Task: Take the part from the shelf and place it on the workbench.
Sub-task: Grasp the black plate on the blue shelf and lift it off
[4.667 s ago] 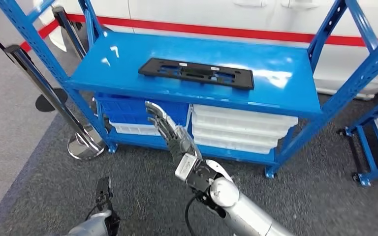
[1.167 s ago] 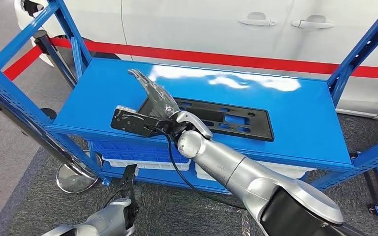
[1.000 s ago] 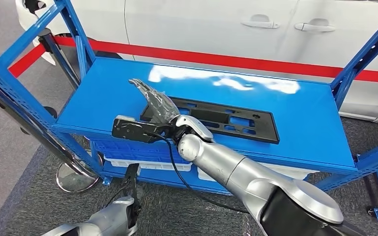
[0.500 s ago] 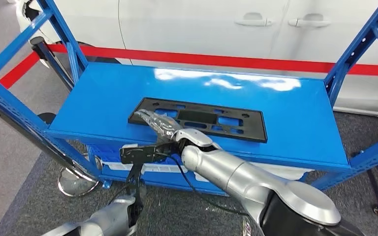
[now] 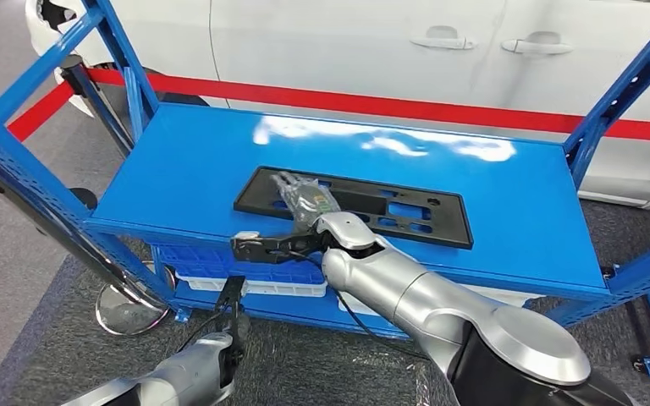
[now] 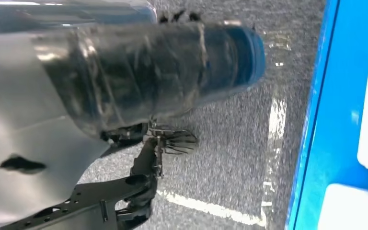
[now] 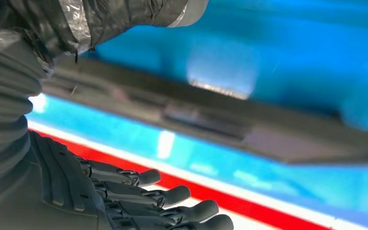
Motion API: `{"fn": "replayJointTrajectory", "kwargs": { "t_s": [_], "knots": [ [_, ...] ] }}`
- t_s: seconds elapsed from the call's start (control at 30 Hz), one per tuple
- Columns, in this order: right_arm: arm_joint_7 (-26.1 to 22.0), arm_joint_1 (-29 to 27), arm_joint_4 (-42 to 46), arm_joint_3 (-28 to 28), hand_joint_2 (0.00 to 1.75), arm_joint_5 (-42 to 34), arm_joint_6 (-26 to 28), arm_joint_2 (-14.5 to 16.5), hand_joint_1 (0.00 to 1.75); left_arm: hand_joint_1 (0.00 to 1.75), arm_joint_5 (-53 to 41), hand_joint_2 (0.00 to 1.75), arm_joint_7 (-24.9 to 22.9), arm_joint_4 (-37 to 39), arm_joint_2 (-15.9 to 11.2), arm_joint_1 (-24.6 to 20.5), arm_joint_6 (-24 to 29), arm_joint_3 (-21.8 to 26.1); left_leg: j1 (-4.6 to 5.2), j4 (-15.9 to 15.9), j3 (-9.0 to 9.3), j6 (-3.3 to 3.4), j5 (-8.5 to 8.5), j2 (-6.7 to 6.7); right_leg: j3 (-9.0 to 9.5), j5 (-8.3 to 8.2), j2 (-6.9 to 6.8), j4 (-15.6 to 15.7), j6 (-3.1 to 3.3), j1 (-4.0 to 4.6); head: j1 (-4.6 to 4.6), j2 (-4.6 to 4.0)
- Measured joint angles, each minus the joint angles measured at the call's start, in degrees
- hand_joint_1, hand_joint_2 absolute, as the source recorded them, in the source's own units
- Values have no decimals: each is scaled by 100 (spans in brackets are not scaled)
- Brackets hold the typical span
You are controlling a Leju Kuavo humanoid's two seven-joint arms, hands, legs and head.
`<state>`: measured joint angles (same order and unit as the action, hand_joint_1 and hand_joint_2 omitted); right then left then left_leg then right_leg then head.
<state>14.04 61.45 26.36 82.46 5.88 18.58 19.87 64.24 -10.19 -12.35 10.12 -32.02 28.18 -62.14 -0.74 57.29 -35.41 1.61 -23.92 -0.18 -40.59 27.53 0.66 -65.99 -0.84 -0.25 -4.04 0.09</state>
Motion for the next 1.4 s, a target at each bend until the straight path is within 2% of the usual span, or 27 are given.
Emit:
{"fn": "replayJointTrajectory", "kwargs": {
  "t_s": [0.07,0.1,0.13,0.17,0.2,0.27,0.3,0.43,0.5,0.57,0.63,0.67,0.7,0.77,0.8,0.83,0.9,0.97,1.03,1.1,1.13,1.17,1.2,1.27,1.3,1.33,1.4],
  "knots": [
    [134,12,-33,2,175,59,94,-2,0,0,1,0,0,0,34,19,-1,0,-2,10,4,23,-11,11,-374,274,-5,-751,-38,-27,13,0],
    [183,8,-54,3,175,81,118,-5,0,0,2,0,0,0,45,33,-2,0,-5,18,5,23,-19,13,-476,286,-8,-929,-53,-43,14,0],
    [218,5,-73,4,175,97,132,-8,0,0,2,0,0,0,57,46,-3,0,-12,32,5,18,-31,12,-470,195,-12,-888,-67,-61,14,0],
    [240,6,-90,6,175,108,141,-11,0,0,2,0,0,0,69,55,-4,0,-23,57,6,2,-50,10,-347,15,-19,-621,-79,-79,13,0],
    [251,11,-100,8,175,111,146,-12,0,0,2,0,0,0,79,59,-4,0,-34,95,4,-23,-81,8,-156,-178,-29,-213,-91,-96,14,0],
    [258,32,-114,11,175,115,157,-9,0,0,3,0,0,0,89,56,-4,0,-31,174,-25,-86,-139,2,170,-368,-36,412,-92,-94,29,0],
    [272,40,-121,13,175,127,165,-6,0,0,4,0,0,0,93,54,-4,0,-16,198,-39,-114,-154,-1,232,-370,-32,535,-68,-92,26,0],
    [484,48,-174,28,175,341,261,0,0,0,6,0,-7,0,110,58,-8,0,-12,219,-45,-178,-191,2,248,-361,-3,557,88,-85,-10,0],
    [642,57,-212,39,175,537,287,0,0,0,9,0,-10,0,127,57,-9,-1,-23,553,-183,-214,-410,7,273,-366,-4,577,155,-98,-22,0],
    [763,61,-259,55,175,705,229,0,0,0,29,0,-11,0,137,61,-9,-2,-24,1277,-516,-230,-746,10,282,-366,-3,580,187,-83,-34,0],
    [835,42,-317,71,175,798,97,0,0,0,60,0,-11,0,139,74,-7,-2,-21,1818,-802,-217,-871,10,285,-362,5,579,198,-52,-36,0],
    [855,30,-346,79,175,820,14,0,0,0,77,0,-11,0,140,80,-6,-2,-16,1804,-819,-195,-783,10,289,-360,12,578,202,-37,-36,0],
    [866,22,-367,85,175,828,-59,0,0,0,88,0,-11,0,140,82,-5,-2,-6,1569,-729,-160,-602,8,296,-358,21,578,205,-24,-36,0],
    [878,21,-396,97,175,841,-202,1,0,0,102,0,-11,0,140,75,-6,-2,29,807,-390,-69,-213,2,310,-354,38,583,204,-3,-31,0],
    [888,22,-412,103,175,852,-263,1,0,0,105,0,-11,0,144,66,-7,-2,53,489,-240,-35,-111,-4,309,-355,42,587,196,4,-31,0],
    [902,20,-434,107,175,868,-316,1,0,0,108,0,-13,0,149,58,-7,-2,73,303,-152,-16,-80,-9,303,-363,43,597,180,6,-29,0],
    [940,7,-486,115,175,910,-387,0,0,0,113,0,-16,0,159,49,-7,-2,97,186,-101,-10,-96,-14,296,-385,39,626,135,5,-29,0],
    [963,-3,-533,119,175,942,-409,-3,0,0,113,0,-17,0,172,51,-4,-2,62,111,-62,10,-55,-5,273,-340,23,592,78,7,-20,0],
    [967,-2,-574,121,175,951,-417,-5,0,0,113,0,-17,0,187,46,-4,-2,27,41,-17,39,-16,7,92,-87,1,182,22,6,-3,0],
    [968,-20,-612,122,175,951,-426,-6,0,0,114,0,-17,0,194,48,-5,-2,28,35,-10,52,-12,11,-253,244,-8,-574,-15,-5,9,0],
    [968,-37,-634,124,175,951,-434,-8,0,0,115,0,-17,0,197,55,-5,-2,27,38,-10,54,-14,12,-389,319,-9,-853,-28,-13,10,0],
    [968,-52,-653,127,175,951,-440,-11,0,0,115,0,-17,0,197,62,-5,-2,26,43,-9,54,-18,11,-432,289,-10,-930,-36,-23,10,0],
    [969,-61,-671,131,175,951,-445,-14,0,0,115,0,-17,0,198,67,-5,-2,25,53,-8,50,-24,9,-361,156,-13,-772,-39,-33,11,0],
    [968,-61,-696,140,175,954,-449,-16,0,0,115,0,-17,0,203,67,-5,-2,20,92,-7,26,-55,3,16,-198,-30,-9,-30,-49,10,0],
    [968,-57,-703,143,175,958,-454,-13,0,0,115,0,-18,0,204,63,-5,-2,31,126,-20,4,-76,0,191,-308,-35,335,-13,-47,9,0],
    [969,-56,-710,147,175,963,-460,-10,0,0,115,0,-19,0,206,61,-5,-2,43,148,-34,-22,-90,-3,300,-352,-38,544,8,-42,6,0],
    [975,-58,-730,155,175,980,-484,-5,0,0,115,0,-21,0,210,60,-5,-2,63,164,-55,-67,-98,-5,345,-347,-27,631,61,-22,3,0]
  ]
}}
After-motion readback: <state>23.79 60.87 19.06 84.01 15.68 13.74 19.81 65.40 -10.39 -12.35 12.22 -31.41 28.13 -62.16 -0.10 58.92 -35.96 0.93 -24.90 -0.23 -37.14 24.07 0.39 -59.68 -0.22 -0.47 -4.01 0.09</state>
